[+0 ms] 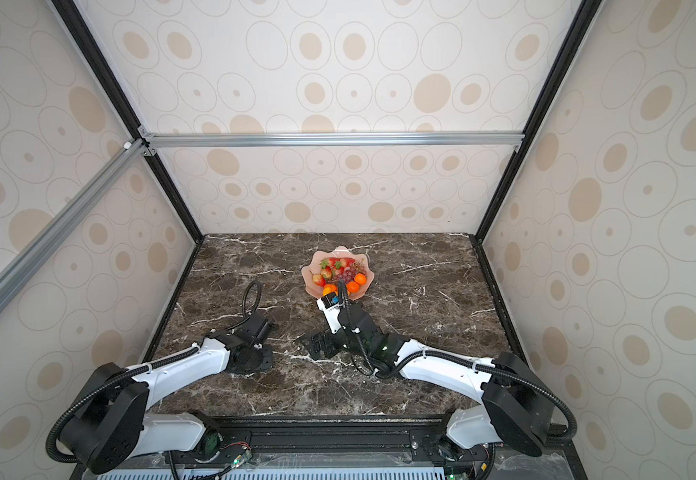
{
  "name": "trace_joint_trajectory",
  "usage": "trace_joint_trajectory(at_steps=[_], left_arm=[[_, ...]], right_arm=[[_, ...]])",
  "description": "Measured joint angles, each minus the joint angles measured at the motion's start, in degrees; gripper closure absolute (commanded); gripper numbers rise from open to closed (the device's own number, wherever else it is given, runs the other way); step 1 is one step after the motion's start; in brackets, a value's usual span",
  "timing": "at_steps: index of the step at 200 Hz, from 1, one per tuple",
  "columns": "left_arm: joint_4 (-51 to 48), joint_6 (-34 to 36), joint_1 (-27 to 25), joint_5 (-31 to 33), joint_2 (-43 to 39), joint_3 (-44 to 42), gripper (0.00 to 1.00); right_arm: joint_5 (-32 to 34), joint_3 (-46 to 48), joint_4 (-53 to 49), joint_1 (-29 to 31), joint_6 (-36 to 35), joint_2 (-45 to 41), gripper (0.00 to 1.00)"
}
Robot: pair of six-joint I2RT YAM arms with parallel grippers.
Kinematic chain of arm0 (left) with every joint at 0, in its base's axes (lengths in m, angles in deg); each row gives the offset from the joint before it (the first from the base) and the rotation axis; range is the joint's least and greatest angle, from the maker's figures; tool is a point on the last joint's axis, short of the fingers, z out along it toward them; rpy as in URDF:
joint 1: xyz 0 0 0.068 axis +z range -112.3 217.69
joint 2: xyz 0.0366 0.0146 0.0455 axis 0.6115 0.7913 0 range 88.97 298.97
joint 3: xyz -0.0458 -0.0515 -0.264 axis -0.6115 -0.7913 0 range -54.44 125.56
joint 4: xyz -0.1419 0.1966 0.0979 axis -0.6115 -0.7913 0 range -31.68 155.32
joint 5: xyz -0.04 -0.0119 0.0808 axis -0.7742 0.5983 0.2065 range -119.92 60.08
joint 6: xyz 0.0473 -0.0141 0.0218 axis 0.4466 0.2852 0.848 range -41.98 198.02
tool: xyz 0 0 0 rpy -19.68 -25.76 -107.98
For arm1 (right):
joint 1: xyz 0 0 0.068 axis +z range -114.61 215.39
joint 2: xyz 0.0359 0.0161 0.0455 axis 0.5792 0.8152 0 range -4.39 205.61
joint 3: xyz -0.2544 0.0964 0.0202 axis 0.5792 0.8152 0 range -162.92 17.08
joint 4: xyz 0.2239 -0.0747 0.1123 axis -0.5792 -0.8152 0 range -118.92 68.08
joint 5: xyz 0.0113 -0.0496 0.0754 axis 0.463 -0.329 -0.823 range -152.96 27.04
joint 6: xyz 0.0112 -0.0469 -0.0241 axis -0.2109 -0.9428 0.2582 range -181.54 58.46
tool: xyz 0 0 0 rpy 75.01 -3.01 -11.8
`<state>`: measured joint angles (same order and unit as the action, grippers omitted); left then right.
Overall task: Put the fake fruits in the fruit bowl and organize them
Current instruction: 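Grasp the yellow fruit with the left gripper and lift it, then carry the yellow fruit over the pink bowl with the left gripper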
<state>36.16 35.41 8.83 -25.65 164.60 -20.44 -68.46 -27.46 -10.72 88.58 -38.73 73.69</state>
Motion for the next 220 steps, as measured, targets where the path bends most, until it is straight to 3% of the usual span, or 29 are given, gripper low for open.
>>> trace_joint_trajectory(at_steps=[99,160,220], left_arm=[[-1.7,0.4,0.0,0.2,-0.9,1.7,0.69],[-3.0,2.4,-0.1,-0.2,-0.6,12.3,0.70],[-1.0,4.1,-1.9,-1.5,9.8,24.7,0.69]], right_arm=[[4.0,0.5,0.3,0.0,0.7,-0.4,0.00],[10.1,2.2,-0.1,-1.1,3.1,-3.8,0.00],[13.7,3.0,-5.5,-8.9,6.5,-8.7,0.00]])
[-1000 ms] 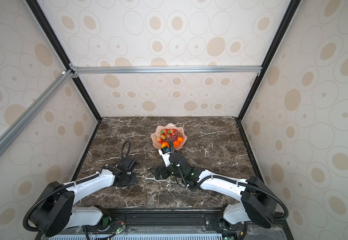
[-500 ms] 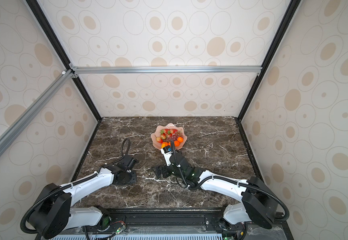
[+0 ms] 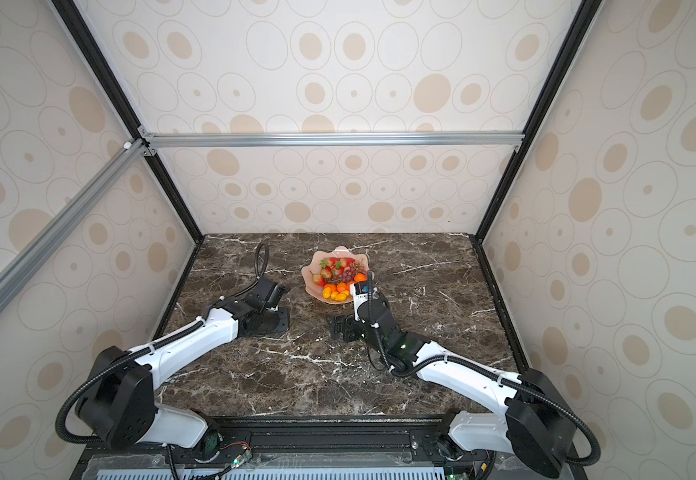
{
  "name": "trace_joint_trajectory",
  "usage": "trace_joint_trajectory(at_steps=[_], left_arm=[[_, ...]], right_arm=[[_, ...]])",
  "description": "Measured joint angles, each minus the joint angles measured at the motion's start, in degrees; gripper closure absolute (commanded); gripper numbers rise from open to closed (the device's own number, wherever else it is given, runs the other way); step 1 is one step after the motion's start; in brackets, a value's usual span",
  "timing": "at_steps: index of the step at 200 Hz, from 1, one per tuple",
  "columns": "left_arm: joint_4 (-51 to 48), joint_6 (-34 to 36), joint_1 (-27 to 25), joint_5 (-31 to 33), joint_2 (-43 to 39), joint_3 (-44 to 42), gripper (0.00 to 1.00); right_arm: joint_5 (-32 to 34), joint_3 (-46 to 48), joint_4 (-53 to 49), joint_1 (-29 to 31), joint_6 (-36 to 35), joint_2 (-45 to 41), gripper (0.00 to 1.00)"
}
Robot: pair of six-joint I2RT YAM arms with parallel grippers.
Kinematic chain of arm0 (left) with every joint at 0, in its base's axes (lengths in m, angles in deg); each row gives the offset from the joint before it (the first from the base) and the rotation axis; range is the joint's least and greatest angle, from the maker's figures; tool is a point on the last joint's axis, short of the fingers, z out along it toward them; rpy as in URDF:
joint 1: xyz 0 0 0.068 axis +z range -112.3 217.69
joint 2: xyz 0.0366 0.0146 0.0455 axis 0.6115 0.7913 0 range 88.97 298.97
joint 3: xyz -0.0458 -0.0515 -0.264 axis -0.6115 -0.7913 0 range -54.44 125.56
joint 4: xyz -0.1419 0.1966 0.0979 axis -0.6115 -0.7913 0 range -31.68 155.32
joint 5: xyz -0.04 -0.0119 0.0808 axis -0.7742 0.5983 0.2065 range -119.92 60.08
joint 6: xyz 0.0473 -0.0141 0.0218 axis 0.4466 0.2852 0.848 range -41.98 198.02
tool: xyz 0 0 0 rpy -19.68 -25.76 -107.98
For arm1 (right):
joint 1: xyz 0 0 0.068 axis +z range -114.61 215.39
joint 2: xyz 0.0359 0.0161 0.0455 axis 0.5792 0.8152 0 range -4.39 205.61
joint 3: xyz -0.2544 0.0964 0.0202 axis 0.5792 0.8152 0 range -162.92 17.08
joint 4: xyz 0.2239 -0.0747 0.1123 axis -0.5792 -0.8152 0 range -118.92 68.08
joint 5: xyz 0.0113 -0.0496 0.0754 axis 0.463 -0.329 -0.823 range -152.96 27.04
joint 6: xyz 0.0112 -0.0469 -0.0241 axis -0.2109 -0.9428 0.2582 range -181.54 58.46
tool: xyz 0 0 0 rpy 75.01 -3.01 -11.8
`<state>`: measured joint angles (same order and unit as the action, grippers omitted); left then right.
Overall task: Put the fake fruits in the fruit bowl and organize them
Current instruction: 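Carry the yellow fruit over the pink bowl with the left gripper, then lower the yellow fruit into the bowl and open the left gripper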
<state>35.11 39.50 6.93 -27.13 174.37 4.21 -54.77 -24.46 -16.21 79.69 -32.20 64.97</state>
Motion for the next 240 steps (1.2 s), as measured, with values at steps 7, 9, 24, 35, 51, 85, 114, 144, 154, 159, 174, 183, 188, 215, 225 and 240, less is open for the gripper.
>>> trace_joint_trajectory(at_steps=[7,9,24,35,51,85,114,144,154,159,174,183,188,215,225,240], left_arm=[[0.3,0.3,-0.3,-0.2,1.3,1.6,0.69],[0.4,0.3,-0.4,-0.2,1.8,2.1,0.69],[1.0,0.9,-1.0,-0.7,4.9,6.0,0.69],[1.3,1.3,-1.4,-1.0,7.2,9.1,0.70],[1.5,2.3,-2.1,-1.4,10.8,13.7,0.70],[1.5,3.9,-3.4,-2.1,18.4,22.8,0.70],[1.3,5.0,-4.0,-3.0,24.1,29.0,0.70],[0.8,5.7,-4.8,-4.1,29.0,34.7,0.70],[0.7,6.0,-5.2,-4.4,30.4,36.5,0.70],[0.7,6.2,-5.5,-4.5,31.1,37.2,0.70],[0.4,6.6,-6.4,-5.0,33.0,39.4,0.70],[0.3,6.9,-7.0,-5.4,34.1,40.7,0.70],[0.2,7.0,-7.3,-5.5,34.7,41.3,0.70],[-0.5,7.5,-8.3,-6.3,37.0,43.7,0.70],[-0.8,7.6,-8.4,-6.6,38.0,44.7,0.70],[-1.0,7.8,-8.7,-6.9,39.1,46.0,0.70]], right_arm=[[0.0,0.1,-0.7,-1.5,0.4,-0.5,0.00],[0.0,0.2,-0.9,-1.7,0.5,-0.6,0.00],[-0.1,0.4,-2.3,-4.5,1.3,-1.6,0.00],[-0.4,0.5,-3.3,-6.1,1.6,-2.1,0.00],[-1.0,0.5,-4.8,-8.2,1.8,-2.7,0.00],[-3.1,0.5,-7.4,-12.3,2.6,-3.2,0.00],[-3.8,0.5,-9.2,-14.0,2.6,-4.2,0.00],[-3.9,0.5,-10.9,-14.6,2.6,-5.4,0.00],[-3.9,0.5,-11.3,-14.9,2.6,-5.8,0.00],[-3.9,0.5,-11.5,-15.0,2.6,-6.1,0.00],[-3.9,0.5,-12.0,-15.4,2.6,-6.7,0.00],[-3.9,0.5,-12.2,-15.7,2.6,-7.1,0.00],[-3.9,0.5,-12.2,-15.8,2.6,-7.3,0.00],[-3.9,0.8,-12.7,-16.8,2.7,-8.2,0.00],[-3.9,1.0,-13.0,-17.0,2.7,-8.5,0.00],[-3.9,1.1,-13.6,-17.3,2.8,-8.9,0.00]])
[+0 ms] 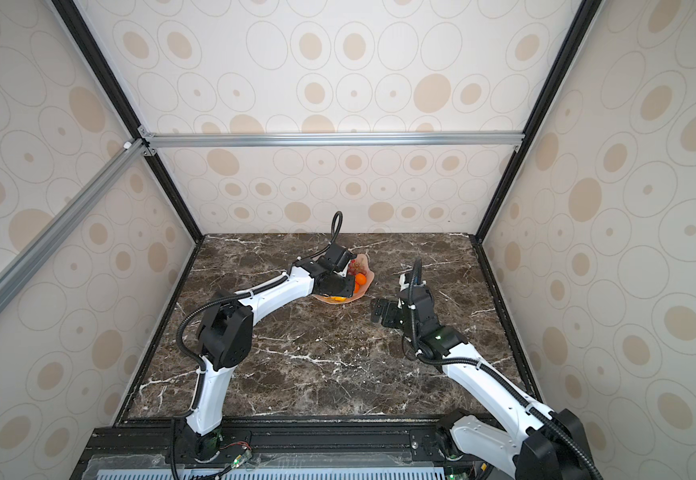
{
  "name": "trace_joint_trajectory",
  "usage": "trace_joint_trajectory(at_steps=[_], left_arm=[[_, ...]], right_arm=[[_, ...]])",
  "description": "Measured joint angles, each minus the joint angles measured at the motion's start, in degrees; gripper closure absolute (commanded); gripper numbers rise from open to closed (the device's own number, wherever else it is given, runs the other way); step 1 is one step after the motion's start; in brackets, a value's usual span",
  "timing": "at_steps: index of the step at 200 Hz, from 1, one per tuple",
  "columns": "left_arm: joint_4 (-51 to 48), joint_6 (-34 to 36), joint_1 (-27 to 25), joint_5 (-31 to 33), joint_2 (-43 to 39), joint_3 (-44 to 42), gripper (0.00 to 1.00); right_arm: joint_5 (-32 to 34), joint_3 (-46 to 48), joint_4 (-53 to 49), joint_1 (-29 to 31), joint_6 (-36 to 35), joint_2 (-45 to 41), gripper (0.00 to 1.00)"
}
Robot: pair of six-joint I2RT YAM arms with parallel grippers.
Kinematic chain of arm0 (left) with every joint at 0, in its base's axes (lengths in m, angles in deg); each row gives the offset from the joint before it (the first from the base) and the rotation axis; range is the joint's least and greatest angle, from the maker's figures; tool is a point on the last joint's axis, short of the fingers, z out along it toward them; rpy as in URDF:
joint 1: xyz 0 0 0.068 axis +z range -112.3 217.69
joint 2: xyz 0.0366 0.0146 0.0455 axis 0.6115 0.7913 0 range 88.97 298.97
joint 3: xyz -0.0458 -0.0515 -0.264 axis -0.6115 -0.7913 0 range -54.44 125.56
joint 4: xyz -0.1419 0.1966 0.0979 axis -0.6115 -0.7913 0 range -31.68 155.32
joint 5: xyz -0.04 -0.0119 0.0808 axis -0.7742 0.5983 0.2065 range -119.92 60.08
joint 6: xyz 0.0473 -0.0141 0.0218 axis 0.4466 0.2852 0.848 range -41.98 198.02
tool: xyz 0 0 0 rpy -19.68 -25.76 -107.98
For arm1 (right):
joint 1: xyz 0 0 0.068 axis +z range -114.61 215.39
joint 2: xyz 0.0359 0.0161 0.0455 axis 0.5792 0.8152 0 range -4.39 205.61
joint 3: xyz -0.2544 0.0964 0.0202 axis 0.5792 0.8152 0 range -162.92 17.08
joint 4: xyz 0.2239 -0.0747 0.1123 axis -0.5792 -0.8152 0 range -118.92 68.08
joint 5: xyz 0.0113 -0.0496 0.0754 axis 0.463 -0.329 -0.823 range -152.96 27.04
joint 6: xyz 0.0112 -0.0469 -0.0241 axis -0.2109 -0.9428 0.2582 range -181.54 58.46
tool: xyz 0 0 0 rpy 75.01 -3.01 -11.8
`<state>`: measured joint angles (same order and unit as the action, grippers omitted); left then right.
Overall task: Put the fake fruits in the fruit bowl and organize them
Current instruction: 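Lower the yellow fruit into the bowl and open the left gripper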
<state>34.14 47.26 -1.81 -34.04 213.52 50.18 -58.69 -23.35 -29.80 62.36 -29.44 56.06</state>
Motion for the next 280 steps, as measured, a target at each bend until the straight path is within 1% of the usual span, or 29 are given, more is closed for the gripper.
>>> trace_joint_trajectory(at_steps=[83,187,255,280], left_arm=[[-1.3,0.2,-0.5,-0.5,3.3,3.8,0.69],[-3.2,0.6,-0.5,0.1,5.4,7.1,0.64],[-3.9,1.6,-0.5,0.9,5.2,7.8,0.63],[-2.5,3.3,-0.5,1.3,2.2,6.2,0.62]], right_arm=[[0.0,0.9,-1.2,-0.7,0.1,-2.6,0.00],[0.0,0.9,-3.1,-0.8,0.2,-3.3,0.00],[0.0,0.9,-3.3,-0.9,-0.3,-3.4,0.00],[0.2,0.9,-3.1,-0.9,-1.2,-5.0,0.00]])
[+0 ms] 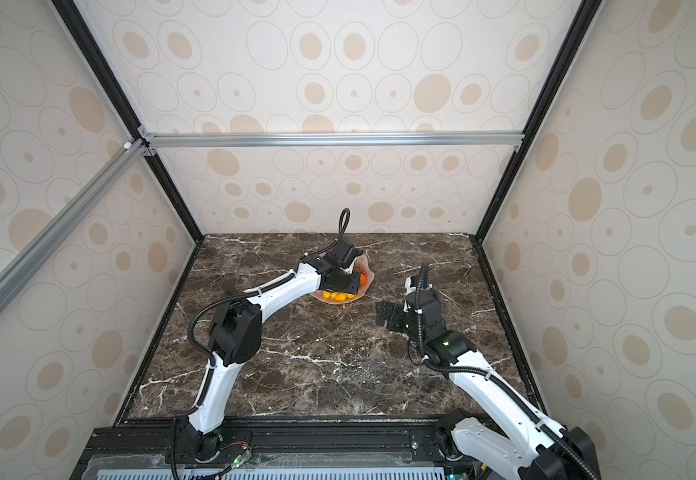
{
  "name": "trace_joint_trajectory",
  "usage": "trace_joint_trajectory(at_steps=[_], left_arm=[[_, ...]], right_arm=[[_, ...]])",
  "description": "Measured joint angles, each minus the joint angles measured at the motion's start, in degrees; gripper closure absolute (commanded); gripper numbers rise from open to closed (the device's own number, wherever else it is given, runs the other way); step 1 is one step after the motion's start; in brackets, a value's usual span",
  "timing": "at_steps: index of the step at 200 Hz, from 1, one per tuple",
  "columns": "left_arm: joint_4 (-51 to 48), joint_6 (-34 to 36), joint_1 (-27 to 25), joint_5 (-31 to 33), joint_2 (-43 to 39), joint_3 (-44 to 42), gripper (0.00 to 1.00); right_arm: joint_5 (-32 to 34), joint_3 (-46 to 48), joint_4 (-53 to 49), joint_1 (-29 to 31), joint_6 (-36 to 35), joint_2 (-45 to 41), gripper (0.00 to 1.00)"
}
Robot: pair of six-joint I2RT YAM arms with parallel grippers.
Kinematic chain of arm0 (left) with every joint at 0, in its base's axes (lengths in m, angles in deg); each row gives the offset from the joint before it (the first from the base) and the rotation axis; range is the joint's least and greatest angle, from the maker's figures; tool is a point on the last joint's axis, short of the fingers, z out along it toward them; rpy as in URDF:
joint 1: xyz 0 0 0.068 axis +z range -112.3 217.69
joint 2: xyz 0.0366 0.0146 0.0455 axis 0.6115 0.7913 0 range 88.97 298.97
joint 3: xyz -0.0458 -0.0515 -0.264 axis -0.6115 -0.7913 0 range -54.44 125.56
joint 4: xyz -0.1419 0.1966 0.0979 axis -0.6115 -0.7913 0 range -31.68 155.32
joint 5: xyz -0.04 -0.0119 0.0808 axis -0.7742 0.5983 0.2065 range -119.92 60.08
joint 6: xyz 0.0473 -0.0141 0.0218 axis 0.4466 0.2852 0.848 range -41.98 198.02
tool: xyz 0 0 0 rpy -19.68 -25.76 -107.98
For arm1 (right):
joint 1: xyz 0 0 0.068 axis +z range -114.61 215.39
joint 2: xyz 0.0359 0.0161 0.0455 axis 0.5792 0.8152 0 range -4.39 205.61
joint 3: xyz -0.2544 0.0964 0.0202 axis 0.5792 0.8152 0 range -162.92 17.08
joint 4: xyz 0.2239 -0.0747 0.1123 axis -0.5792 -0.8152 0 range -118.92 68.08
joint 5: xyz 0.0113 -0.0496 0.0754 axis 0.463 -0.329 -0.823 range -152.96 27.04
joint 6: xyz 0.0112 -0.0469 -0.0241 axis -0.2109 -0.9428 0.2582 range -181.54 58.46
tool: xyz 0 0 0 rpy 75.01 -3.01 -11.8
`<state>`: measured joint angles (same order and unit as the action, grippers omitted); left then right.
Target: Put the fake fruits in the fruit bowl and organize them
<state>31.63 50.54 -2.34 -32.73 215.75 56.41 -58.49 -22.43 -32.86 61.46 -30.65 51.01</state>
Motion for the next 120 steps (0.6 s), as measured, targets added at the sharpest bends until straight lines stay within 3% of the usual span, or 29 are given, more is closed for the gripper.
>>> trace_joint_trajectory(at_steps=[28,82,94,115,120], left_arm=[[5.7,2.3,-0.1,1.0,-10.3,-8.3,0.55],[26.8,5.9,-0.1,3.7,-34.5,-33.3,0.35],[31.6,6.6,-0.1,4.4,-38.4,-39.2,0.26],[38.1,7.9,0.0,6.0,-44.4,-49.2,0.03],[39.8,8.2,0.1,6.6,-45.9,-51.7,0.02]], right_arm=[[1.4,0.0,1.0,-0.1,-1.4,-2.9,0.00],[5.5,1.3,5.0,-0.1,-4.6,-7.7,0.00],[6.3,1.3,5.0,-0.1,-6.4,-7.9,0.00],[9.2,1.3,4.3,-0.1,-8.6,-7.8,0.00],[10.3,1.3,4.0,-0.1,-9.2,-7.8,0.00]])
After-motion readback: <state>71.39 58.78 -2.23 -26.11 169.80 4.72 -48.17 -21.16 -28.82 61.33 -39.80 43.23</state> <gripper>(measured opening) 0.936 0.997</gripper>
